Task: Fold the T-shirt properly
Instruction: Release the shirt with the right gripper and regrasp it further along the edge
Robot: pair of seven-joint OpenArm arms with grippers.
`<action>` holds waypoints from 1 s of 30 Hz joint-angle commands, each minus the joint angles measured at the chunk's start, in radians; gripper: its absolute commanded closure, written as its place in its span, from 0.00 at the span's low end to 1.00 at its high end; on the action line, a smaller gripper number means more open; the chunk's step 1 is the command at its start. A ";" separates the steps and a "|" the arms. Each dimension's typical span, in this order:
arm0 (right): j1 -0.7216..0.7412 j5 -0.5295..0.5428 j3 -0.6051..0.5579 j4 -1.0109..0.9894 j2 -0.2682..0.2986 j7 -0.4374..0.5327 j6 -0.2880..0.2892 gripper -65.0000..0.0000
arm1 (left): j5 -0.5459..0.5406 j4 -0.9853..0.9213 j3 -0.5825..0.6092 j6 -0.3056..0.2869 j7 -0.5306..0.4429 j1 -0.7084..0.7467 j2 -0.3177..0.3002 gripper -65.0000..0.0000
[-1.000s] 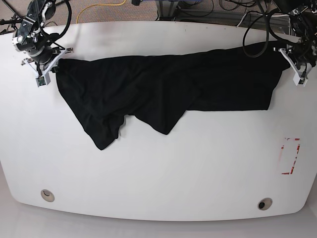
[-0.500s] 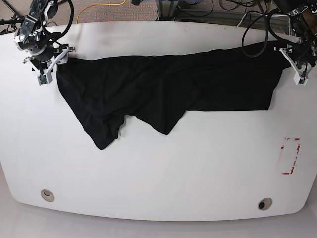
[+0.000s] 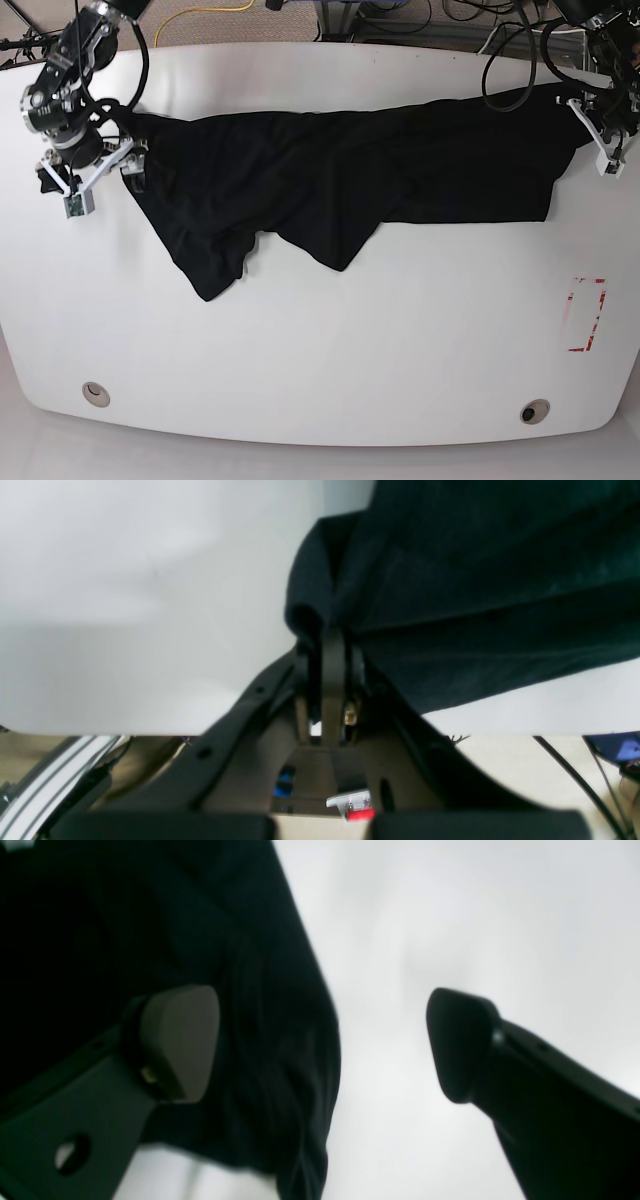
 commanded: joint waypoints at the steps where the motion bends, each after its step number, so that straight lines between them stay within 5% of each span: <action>1: 0.076 0.009 0.000 -0.059 0.016 0.003 -0.001 0.02 | 0.002 0.019 -0.005 -0.001 0.001 0.001 -0.018 1.00; 9: 0.259 0.009 -0.053 -0.319 0.052 0.026 -0.001 0.02 | 0.002 0.013 0.009 -0.001 0.001 0.016 -0.021 1.00; 30: 0.374 0.006 -0.265 -0.814 0.113 0.384 -0.009 0.02 | 0.002 0.016 0.037 -0.001 0.001 0.021 -0.018 1.00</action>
